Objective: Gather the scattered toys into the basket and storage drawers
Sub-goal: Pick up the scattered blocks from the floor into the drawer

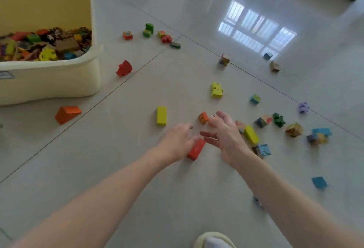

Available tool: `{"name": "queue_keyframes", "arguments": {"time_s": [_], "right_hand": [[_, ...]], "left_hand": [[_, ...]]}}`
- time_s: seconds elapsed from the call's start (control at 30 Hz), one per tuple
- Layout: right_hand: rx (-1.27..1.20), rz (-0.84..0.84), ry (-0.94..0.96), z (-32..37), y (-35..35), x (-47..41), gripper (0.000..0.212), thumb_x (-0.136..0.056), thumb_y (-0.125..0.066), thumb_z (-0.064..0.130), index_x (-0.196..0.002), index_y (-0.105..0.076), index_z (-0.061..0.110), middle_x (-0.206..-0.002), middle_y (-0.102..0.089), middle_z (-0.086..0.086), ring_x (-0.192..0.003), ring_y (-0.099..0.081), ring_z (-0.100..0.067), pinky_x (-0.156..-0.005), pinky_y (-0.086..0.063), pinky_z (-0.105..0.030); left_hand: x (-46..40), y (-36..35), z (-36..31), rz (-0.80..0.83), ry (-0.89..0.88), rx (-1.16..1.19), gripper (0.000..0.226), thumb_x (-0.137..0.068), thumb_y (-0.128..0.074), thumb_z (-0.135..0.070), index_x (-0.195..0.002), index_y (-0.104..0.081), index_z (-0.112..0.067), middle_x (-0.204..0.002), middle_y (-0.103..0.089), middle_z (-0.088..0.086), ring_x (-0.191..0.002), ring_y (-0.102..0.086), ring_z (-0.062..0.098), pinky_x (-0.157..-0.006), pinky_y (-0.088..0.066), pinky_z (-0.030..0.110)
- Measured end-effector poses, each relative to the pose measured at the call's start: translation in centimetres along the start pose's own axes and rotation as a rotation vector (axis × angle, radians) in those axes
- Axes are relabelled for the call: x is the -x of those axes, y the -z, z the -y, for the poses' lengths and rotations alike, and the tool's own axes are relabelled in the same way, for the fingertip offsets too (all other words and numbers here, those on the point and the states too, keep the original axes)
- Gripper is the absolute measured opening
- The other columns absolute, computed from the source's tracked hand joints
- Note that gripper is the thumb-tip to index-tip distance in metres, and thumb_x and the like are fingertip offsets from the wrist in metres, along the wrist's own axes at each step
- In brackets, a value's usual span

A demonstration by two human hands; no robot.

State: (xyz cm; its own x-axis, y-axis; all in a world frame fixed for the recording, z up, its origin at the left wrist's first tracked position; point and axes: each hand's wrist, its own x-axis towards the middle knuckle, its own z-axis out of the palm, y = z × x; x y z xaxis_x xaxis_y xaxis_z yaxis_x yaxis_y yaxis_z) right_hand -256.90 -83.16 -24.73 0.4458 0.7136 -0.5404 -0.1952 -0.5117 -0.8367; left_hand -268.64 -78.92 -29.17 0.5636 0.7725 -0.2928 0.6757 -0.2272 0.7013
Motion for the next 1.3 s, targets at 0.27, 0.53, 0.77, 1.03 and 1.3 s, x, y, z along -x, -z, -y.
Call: {"name": "queue_keyframes", "arguments": {"time_s": [0.27, 0.53, 0.77, 1.03, 1.3], "right_hand": [[0.112, -0.044, 0.058, -0.1, 3.7, -1.8, 0.043, -0.096, -0.049, 0.019, -0.137, -0.035, 0.018, -0.100, -0.055, 0.002, -0.076, -0.062, -0.020, -0.073, -0.051, -0.031], [0.269, 0.044, 0.116, -0.9, 2.5, -3.9, 0.031, -0.095, -0.049, 0.015, -0.126, -0.049, 0.013, -0.096, -0.058, 0.001, -0.075, -0.061, -0.013, -0.075, -0.049, -0.025], [0.802, 0.292, 0.329, -0.9, -7.2, -5.9, 0.045, -0.093, -0.051, 0.030, -0.136, -0.042, 0.023, -0.124, -0.048, -0.007, -0.114, -0.052, -0.023, -0.094, -0.039, -0.029], [1.244, 0.223, 0.337, -2.4, -12.2, -9.0, 0.057, -0.085, -0.058, 0.047, -0.135, -0.037, 0.029, -0.130, -0.033, -0.011, -0.118, -0.046, -0.035, -0.093, -0.041, -0.043], [0.748, 0.268, 0.259, -2.4, -8.6, -8.3, 0.026, -0.083, -0.055, 0.019, -0.109, -0.053, 0.018, -0.100, -0.053, -0.007, -0.091, -0.053, -0.025, -0.085, -0.048, -0.037]], "left_hand": [[-1.4, -6.0, -0.7, 0.006, 0.127, -0.226, 0.069, -0.084, -0.063, -0.035, -0.138, -0.029, -0.011, -0.132, -0.032, 0.012, -0.125, -0.038, 0.030, -0.103, -0.035, 0.036], [-1.5, -2.9, 0.2, -0.306, 0.328, 0.689, 0.031, -0.085, -0.056, -0.010, -0.115, -0.054, -0.014, -0.100, -0.057, 0.006, -0.077, -0.065, 0.011, -0.063, -0.054, 0.022], [2.4, 4.0, 4.4, -0.594, 0.480, 1.150, 0.011, -0.087, -0.050, -0.003, -0.088, -0.054, -0.013, -0.086, -0.049, 0.013, -0.066, -0.054, 0.020, -0.054, -0.056, 0.029], [6.8, 6.0, 7.7, -0.751, 0.577, 1.245, 0.012, -0.088, -0.052, -0.001, -0.086, -0.052, -0.013, -0.088, -0.047, 0.010, -0.069, -0.053, 0.017, -0.066, -0.057, 0.034], [3.5, 4.4, 5.2, -0.659, 0.556, 1.291, 0.016, -0.085, -0.045, 0.005, -0.089, -0.049, -0.010, -0.080, -0.049, 0.008, -0.068, -0.056, 0.021, -0.062, -0.055, 0.035]]}}
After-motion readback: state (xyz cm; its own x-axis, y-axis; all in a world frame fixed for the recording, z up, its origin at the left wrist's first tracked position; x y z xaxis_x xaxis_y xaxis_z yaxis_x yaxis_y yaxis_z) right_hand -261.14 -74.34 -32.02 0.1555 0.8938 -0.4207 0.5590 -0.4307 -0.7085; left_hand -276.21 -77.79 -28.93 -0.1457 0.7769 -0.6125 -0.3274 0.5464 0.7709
